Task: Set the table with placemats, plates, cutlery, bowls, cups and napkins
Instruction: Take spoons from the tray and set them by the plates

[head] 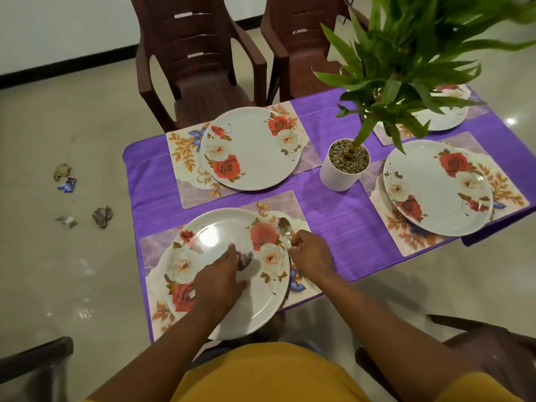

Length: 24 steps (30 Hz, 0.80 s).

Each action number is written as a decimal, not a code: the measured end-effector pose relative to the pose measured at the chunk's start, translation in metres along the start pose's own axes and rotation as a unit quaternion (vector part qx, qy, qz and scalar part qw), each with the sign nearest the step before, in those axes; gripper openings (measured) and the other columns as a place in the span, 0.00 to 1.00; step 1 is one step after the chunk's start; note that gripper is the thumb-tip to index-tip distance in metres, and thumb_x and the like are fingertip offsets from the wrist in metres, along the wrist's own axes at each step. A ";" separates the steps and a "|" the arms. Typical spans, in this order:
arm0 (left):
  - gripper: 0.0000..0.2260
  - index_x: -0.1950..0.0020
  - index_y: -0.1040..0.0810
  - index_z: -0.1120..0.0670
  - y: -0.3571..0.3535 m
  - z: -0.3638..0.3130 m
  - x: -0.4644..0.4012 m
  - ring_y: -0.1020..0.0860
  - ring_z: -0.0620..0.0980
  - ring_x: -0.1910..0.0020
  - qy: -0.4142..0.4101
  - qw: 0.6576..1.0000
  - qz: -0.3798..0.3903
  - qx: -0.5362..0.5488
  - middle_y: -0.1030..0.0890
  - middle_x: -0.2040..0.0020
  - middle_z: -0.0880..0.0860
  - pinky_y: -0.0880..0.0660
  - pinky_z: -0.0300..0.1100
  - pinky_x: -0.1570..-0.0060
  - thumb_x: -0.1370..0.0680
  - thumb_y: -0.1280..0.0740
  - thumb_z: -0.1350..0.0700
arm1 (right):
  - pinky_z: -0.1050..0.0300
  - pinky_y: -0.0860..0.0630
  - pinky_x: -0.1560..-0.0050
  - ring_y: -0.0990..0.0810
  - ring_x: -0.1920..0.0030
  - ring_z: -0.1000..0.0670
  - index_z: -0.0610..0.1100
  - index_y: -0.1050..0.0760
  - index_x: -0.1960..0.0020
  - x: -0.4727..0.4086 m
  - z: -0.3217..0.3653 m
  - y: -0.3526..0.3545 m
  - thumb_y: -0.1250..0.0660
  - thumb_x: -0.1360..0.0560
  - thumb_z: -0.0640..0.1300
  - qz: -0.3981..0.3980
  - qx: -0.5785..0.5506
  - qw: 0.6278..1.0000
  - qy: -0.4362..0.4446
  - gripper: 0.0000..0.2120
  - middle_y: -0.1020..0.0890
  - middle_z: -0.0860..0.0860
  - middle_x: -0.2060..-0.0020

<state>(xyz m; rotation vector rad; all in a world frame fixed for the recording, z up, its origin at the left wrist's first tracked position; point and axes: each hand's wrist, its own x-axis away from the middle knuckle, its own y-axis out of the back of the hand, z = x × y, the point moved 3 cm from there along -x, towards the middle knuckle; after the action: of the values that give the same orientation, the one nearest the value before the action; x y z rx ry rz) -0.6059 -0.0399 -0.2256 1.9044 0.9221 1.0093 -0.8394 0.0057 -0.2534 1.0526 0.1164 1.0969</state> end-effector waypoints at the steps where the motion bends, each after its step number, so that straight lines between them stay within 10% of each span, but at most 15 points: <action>1: 0.38 0.20 0.37 0.50 0.001 0.000 -0.001 0.18 0.50 0.37 -0.005 1.000 -0.001 -0.007 0.20 0.30 0.44 0.19 0.47 0.41 0.24 0.23 0.46 | 0.56 0.20 0.58 0.21 0.58 0.55 0.53 0.22 0.50 0.000 0.000 0.000 0.29 0.23 0.49 -0.001 -0.002 1.000 -0.001 0.03 0.19 0.56 0.58; 10: 0.42 0.16 0.43 0.54 0.007 0.000 -0.003 0.19 0.49 0.37 -0.033 0.998 0.044 -0.043 0.20 0.30 0.45 0.20 0.43 0.42 0.23 0.25 0.46 | 0.58 0.23 0.59 0.19 0.54 0.51 0.50 0.22 0.44 0.008 0.009 0.007 0.29 0.23 0.46 -0.003 -0.002 1.000 -0.019 0.08 0.17 0.52 0.53; 17: 0.14 0.38 0.20 0.48 0.022 -0.007 -0.005 0.16 0.49 0.49 -0.046 0.998 -0.030 0.002 0.15 0.44 0.46 0.22 0.41 0.56 0.23 0.26 0.49 | 0.54 0.22 0.56 0.19 0.52 0.51 0.51 0.23 0.43 0.039 0.010 0.025 0.33 0.21 0.44 -0.074 -0.071 0.993 -0.050 0.07 0.16 0.53 0.53; 24: 0.21 0.31 0.21 0.47 0.030 -0.081 0.003 0.16 0.51 0.42 -0.116 0.992 -0.047 0.027 0.16 0.37 0.48 0.21 0.47 0.41 0.23 0.24 0.48 | 0.50 0.14 0.61 0.13 0.63 0.48 0.48 0.20 0.50 0.070 0.012 0.023 0.24 0.25 0.55 0.037 -0.297 0.952 -0.071 0.12 0.14 0.48 0.61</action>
<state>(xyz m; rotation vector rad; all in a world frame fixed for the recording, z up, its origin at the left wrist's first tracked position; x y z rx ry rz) -0.6686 -0.0265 -0.1673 1.9554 0.9020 0.6958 -0.8130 0.0533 -0.2017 0.5894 -0.3544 1.0262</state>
